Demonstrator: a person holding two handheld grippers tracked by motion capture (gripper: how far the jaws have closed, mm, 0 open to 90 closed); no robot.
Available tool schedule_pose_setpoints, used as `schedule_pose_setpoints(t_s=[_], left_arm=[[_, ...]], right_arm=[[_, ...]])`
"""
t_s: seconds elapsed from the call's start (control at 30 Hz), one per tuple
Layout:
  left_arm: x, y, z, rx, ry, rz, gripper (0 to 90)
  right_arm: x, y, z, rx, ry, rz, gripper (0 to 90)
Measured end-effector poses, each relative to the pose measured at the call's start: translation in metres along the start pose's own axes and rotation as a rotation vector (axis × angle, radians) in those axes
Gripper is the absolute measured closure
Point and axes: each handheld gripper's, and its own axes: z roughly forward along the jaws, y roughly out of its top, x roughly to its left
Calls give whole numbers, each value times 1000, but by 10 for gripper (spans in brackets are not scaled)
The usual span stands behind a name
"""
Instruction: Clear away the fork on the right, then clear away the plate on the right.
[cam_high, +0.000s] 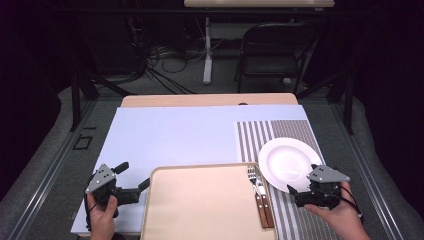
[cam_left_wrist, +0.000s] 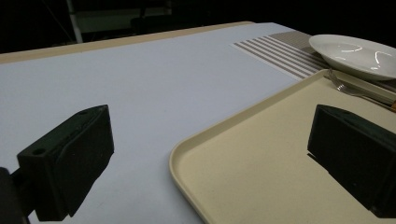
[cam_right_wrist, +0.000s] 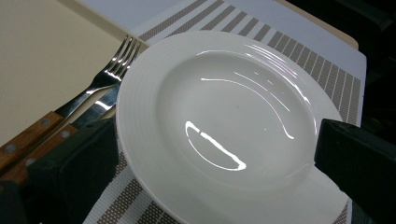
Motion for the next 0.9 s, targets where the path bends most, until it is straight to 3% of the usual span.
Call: schedule_pose_setpoints(t_s=[0.3, 0.53, 0.63, 0.9], left_arm=[[0, 0, 0, 2, 0, 3, 5], [0, 0, 0, 2, 1, 3, 5], [0, 0, 0, 1, 2, 2, 5], [0, 0, 0, 6, 2, 7, 5]], right_arm=[[3, 2, 4, 61, 3, -114, 45], [3, 1, 6, 79, 0, -148, 85], [3, 1, 5, 70, 13, -155, 152], [5, 0, 6, 95, 24, -228, 152]])
